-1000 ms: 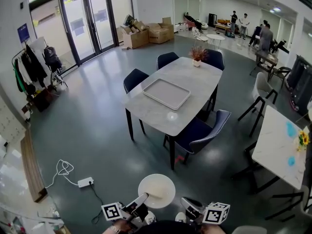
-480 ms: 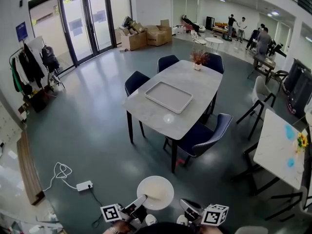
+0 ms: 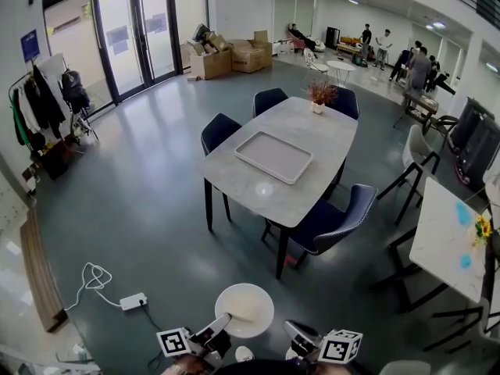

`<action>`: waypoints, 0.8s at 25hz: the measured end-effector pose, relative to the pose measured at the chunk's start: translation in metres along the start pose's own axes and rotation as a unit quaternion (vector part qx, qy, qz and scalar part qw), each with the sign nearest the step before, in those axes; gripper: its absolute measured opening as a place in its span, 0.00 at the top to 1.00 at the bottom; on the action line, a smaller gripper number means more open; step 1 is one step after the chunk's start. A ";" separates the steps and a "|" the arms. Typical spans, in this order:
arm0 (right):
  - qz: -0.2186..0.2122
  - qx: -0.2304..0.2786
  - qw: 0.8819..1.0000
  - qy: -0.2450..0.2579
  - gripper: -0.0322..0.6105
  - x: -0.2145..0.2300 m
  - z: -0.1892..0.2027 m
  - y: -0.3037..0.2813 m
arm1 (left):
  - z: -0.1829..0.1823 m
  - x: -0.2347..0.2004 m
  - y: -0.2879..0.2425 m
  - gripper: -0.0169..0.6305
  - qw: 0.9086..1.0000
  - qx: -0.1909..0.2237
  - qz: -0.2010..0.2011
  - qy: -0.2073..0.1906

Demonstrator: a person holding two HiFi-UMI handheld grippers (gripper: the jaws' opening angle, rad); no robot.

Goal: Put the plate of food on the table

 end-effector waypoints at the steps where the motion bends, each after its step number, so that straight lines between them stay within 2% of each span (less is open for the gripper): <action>1: 0.001 0.000 1.000 0.000 0.93 -0.001 0.000 -0.003 | -0.003 -0.001 0.000 0.87 1.000 0.001 0.000 0.002; 10: 0.012 -0.009 1.000 -0.010 0.93 0.010 -0.005 -0.019 | -0.019 -0.015 -0.009 0.87 1.000 0.001 -0.006 0.010; 16: -0.006 -0.025 1.000 -0.013 0.93 0.032 -0.035 -0.036 | -0.023 -0.022 -0.035 0.87 1.000 0.022 -0.017 0.011; 20: -0.020 -0.040 0.999 -0.010 0.93 0.053 -0.077 -0.053 | -0.031 -0.022 -0.068 0.87 0.999 0.051 -0.014 0.007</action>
Point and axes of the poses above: the fingertips, and each gripper's own axes: y backward along the fingers, x to its right, z out of its underside, the point moved 9 cm from there along y, backward along the fingers, and after that the axes turned 5 degrees about x, right-handed, at the moved point
